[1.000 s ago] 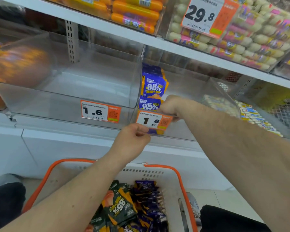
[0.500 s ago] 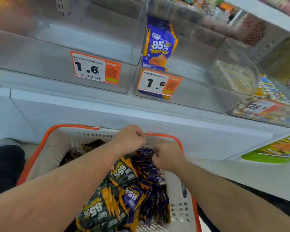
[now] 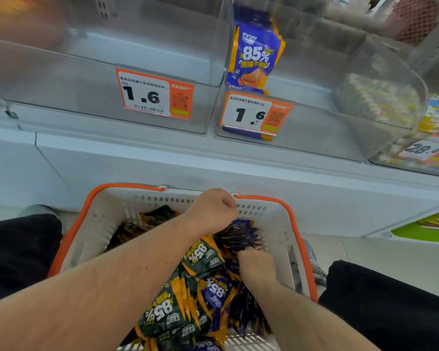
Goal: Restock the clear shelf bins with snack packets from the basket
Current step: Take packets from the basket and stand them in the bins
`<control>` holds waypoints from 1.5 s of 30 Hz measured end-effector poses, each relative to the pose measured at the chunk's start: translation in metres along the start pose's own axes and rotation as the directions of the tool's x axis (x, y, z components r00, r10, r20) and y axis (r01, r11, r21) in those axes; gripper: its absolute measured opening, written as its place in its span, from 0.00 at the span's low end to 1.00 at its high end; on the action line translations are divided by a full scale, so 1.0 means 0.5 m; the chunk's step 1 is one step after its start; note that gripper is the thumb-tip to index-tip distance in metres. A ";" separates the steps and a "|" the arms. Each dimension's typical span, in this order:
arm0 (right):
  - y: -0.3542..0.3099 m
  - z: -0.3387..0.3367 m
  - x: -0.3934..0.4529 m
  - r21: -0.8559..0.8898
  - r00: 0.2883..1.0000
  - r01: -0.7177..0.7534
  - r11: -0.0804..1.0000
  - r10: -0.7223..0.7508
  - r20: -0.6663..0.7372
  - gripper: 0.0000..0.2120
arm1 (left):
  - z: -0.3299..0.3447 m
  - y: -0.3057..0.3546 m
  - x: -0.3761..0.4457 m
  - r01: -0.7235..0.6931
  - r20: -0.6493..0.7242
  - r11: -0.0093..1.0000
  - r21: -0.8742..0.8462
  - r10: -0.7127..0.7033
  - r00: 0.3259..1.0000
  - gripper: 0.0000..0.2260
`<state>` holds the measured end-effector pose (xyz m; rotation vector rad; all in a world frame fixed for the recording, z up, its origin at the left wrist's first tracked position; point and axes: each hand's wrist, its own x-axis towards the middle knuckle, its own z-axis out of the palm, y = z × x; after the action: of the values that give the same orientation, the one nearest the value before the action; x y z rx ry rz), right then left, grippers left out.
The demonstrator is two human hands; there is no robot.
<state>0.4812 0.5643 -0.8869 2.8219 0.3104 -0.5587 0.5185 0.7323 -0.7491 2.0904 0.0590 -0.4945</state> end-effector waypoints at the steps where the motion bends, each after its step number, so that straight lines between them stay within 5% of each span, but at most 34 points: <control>1: 0.002 -0.008 0.000 0.007 1.000 -0.004 1.000 0.004 -0.014 0.12 | 0.000 -0.003 -0.004 0.002 0.001 1.000 0.014 -0.002 1.000 0.13; 6: 0.064 -0.101 0.037 0.142 0.996 0.086 0.986 -0.083 -0.024 0.07 | 0.002 -0.021 -0.002 0.016 0.029 0.997 0.082 -0.018 0.999 0.13; 9: 0.104 -0.211 0.038 0.204 0.979 0.182 0.962 -0.195 0.050 0.13 | 0.015 -0.021 0.000 -0.010 0.136 0.991 0.134 -0.008 0.991 0.18; 12: 0.121 -0.323 0.003 0.300 0.974 0.217 0.929 -0.226 -0.007 0.06 | 0.026 -0.005 -0.005 -0.105 0.269 0.992 0.071 0.082 0.960 0.15; 15: 0.125 -0.405 -0.044 0.421 0.977 0.207 0.883 -0.169 -0.127 0.05 | 0.022 0.021 -0.008 -0.231 0.194 0.971 0.055 0.217 0.957 0.06; 18: 0.131 -0.441 -0.079 0.560 0.928 0.078 0.825 0.146 -0.343 0.13 | 0.005 0.041 -0.001 -0.226 -0.007 0.974 -0.019 0.226 0.974 0.09; 20: 0.129 -0.453 -0.103 0.698 0.831 -0.011 0.716 0.395 -0.392 0.25 | -0.010 0.059 -0.004 -0.218 -0.128 0.966 -0.138 0.201 0.971 0.07; 22: 0.116 -0.461 -0.125 0.830 0.841 -0.051 0.555 0.473 -0.264 0.29 | -0.020 0.080 -0.019 -0.300 -0.293 0.951 -0.073 0.268 0.918 0.00; 24: 0.091 -0.459 -0.138 0.918 0.927 -0.034 0.396 0.356 -0.119 0.25 | -0.019 0.105 -0.042 -0.400 -0.389 0.914 0.064 0.392 0.834 0.03; 26: 0.066 -0.451 -0.141 0.973 0.970 0.044 0.228 0.224 -0.097 0.14 | -0.014 0.122 -0.063 -0.498 -0.336 0.860 0.116 0.505 0.795 0.06; 29: 0.067 -0.447 -0.137 0.986 0.955 0.166 0.022 0.245 -0.166 0.07 | -0.028 0.127 -0.074 -0.528 -0.261 0.845 -0.091 0.491 0.831 0.17; 32: 0.102 -0.463 -0.140 0.966 0.958 0.254 -0.048 0.147 -0.245 0.13 | -0.062 0.128 -0.059 -0.467 -0.356 0.839 -0.279 0.361 0.862 0.16; 34: 0.118 -0.482 -0.147 0.954 0.963 0.270 -0.130 0.054 -0.265 0.13 | -0.077 0.130 -0.049 -0.394 -0.268 0.810 -0.435 0.301 0.915 0.14; 38: 0.127 -0.509 -0.132 0.959 0.949 0.283 -0.029 0.157 -0.275 0.10 | -0.086 0.149 -0.050 -0.408 -0.229 0.780 -0.476 0.338 0.913 0.08; 42: 0.129 -0.556 -0.116 0.847 0.878 0.296 0.441 0.225 -0.423 0.16 | -0.105 0.165 -0.040 -0.469 -0.350 0.773 -0.427 0.337 0.874 0.09; 45: 0.126 -0.596 -0.112 0.828 0.875 0.320 0.460 0.192 -0.444 0.12 | -0.125 0.172 -0.035 -0.511 -0.416 0.745 -0.430 0.339 0.844 0.12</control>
<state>0.5493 0.5791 -0.5852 4.0300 0.2516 0.0991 0.5427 0.7397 -0.6445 1.5390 -0.0993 0.1435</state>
